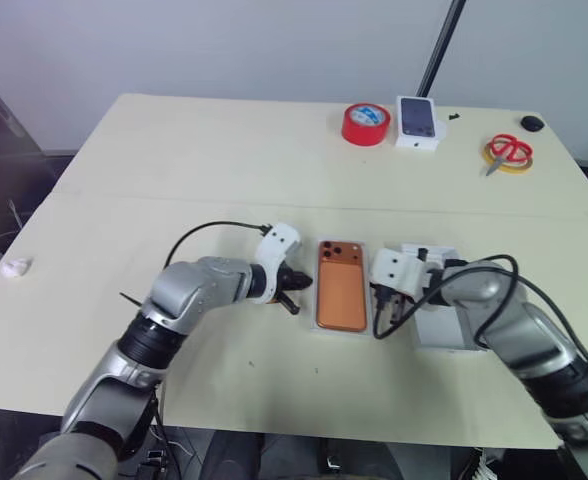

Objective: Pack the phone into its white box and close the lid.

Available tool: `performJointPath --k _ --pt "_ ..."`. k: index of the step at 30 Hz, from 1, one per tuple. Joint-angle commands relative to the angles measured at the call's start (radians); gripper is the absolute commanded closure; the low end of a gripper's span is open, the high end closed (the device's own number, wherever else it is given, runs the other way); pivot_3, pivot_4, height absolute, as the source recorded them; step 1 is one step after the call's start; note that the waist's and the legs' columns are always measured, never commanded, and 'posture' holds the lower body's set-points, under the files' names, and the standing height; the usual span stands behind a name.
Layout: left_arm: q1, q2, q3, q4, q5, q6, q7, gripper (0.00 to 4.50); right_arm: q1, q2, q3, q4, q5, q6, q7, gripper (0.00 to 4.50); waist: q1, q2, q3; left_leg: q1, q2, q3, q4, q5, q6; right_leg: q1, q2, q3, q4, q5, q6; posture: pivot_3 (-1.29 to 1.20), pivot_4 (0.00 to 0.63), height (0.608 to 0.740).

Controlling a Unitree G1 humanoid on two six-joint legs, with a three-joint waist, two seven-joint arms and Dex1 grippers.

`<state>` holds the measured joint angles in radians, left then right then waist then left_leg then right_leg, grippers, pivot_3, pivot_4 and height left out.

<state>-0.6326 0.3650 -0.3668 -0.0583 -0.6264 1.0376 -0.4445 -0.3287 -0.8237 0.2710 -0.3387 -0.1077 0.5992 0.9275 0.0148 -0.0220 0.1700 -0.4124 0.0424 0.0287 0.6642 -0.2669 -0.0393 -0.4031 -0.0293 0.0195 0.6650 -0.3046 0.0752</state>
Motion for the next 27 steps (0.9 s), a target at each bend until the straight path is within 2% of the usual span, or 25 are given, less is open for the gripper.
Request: performJointPath --k 1,5,10,13,18,21,25,27 --pt "-0.019 -0.09 -0.03 -0.029 -0.02 0.012 -0.069 4.47 0.075 -0.045 -0.042 -0.124 0.05 0.005 0.042 4.5 -0.001 0.0 0.0 0.0 0.0 0.0 0.0 0.0 0.0 0.0 0.001 0.0 0.0 0.0 0.0 0.0 0.15 0.732" --pt "-0.006 -0.119 -0.041 -0.038 0.001 0.032 -0.092 4.47 0.149 -0.087 -0.095 -0.159 0.054 0.024 0.038 4.5 -0.003 0.0 0.0 0.0 0.001 -0.001 0.0 0.0 0.0 0.0 0.001 -0.001 0.0 0.0 0.0 0.0 0.15 0.732" --pt "0.01 -0.134 -0.028 -0.033 0.027 0.047 -0.101 4.47 0.167 -0.102 -0.116 -0.161 0.054 0.039 0.032 4.5 -0.004 0.0 0.0 0.002 0.001 -0.001 0.0 0.0 0.0 0.001 0.002 0.0 0.001 0.0 0.0 0.0 0.15 0.732" --pt "0.025 -0.124 -0.007 -0.042 0.037 0.056 -0.102 4.47 0.173 -0.118 -0.137 -0.169 0.065 0.049 0.041 4.5 -0.003 0.0 0.0 0.002 0.001 -0.001 0.0 0.0 0.0 0.001 0.002 0.0 0.001 0.0 0.0 0.0 0.15 0.732" --pt "0.076 -0.076 0.066 -0.12 0.019 0.083 -0.104 4.47 0.202 -0.165 -0.259 -0.237 0.172 0.134 0.1 4.5 -0.003 0.0 0.0 0.002 0.001 -0.001 0.0 0.0 0.0 0.001 0.002 0.0 0.001 0.0 0.0 0.0 0.15 0.732" --pt "0.112 -0.044 0.121 -0.173 0.001 0.098 -0.108 4.5 0.225 -0.211 -0.337 -0.287 0.235 0.181 0.141 3.67 -0.008 0.001 0.0 0.002 0.002 -0.001 0.0 0.0 0.0 0.001 0.002 0.0 0.002 0.0 0.0 0.0 0.15 0.732" --pt "0.156 0.019 0.155 -0.242 0.015 0.038 -0.142 4.5 0.227 -0.241 -0.401 -0.278 0.265 0.227 0.12 1.63 -0.008 0.001 0.0 0.004 0.003 -0.001 0.0 0.0 0.0 0.002 0.003 0.0 0.002 0.0 0.0 0.0 0.15 0.732" --pt "0.181 0.064 0.148 -0.281 0.043 -0.055 -0.192 4.5 0.202 -0.237 -0.413 -0.273 0.297 0.315 0.103 1.63 -0.008 0.001 0.0 0.004 0.003 -0.001 0.0 0.0 0.0 0.002 0.002 0.0 0.002 0.0 0.0 0.0 0.15 0.732"
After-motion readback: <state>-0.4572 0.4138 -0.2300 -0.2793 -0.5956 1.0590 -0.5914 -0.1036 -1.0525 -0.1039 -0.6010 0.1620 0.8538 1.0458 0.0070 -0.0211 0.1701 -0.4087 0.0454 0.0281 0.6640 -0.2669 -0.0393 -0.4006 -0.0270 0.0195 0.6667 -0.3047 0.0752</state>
